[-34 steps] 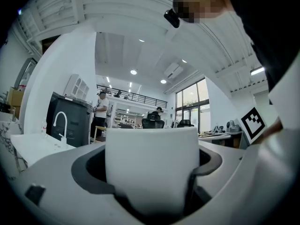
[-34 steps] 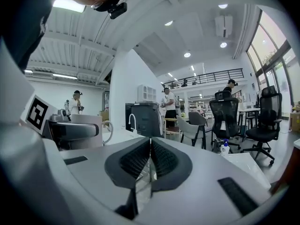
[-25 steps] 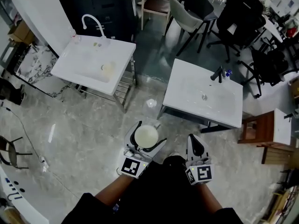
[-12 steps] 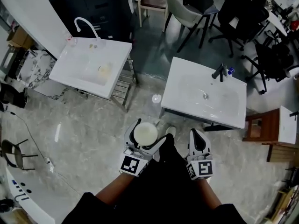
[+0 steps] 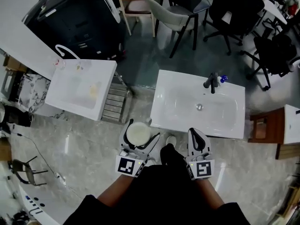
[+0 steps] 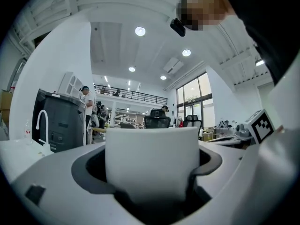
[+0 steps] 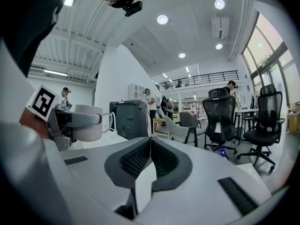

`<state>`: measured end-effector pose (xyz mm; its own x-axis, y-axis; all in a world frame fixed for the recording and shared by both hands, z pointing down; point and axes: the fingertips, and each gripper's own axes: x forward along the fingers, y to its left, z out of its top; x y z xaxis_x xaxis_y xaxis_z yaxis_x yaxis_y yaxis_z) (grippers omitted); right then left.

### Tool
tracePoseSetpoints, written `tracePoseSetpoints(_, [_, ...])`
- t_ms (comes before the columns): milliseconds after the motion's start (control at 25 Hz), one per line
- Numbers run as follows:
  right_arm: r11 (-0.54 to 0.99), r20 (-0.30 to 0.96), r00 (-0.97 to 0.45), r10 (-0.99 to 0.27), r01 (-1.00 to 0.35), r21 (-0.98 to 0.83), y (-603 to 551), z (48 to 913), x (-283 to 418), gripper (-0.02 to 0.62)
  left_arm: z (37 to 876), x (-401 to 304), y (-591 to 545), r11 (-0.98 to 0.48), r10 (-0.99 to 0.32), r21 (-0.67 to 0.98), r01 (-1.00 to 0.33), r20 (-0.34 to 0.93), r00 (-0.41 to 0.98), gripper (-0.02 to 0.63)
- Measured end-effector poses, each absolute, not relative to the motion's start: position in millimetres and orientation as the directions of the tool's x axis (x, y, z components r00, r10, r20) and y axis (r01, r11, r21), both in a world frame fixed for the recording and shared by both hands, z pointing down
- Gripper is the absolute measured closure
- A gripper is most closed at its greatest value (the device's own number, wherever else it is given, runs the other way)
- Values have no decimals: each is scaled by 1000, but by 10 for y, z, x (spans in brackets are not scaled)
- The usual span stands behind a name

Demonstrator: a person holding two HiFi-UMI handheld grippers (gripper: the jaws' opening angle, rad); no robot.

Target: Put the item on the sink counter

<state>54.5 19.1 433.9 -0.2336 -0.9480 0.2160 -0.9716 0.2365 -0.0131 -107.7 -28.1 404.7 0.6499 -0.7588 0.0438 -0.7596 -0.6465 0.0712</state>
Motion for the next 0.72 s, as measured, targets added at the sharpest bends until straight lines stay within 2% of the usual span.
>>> tracePoseSetpoints(360, [271,213,-283,-935,-959,-84,-593,4408,1222,563,3956,-275,-905,-630,-772,54,-775,65,632,140])
tracePoseSetpoints(520, [308,122,-314,-942,-949,-69,-876,4329,1344,563,4038,-120,-1145,-617,-780,48,-785,92,619,140])
tracePoseSetpoints(720, [283,219,-301,-928,-953,-110,-1032,4464,1475,563,4193,10,-1380,-606,-786,59,-793,110,609,140])
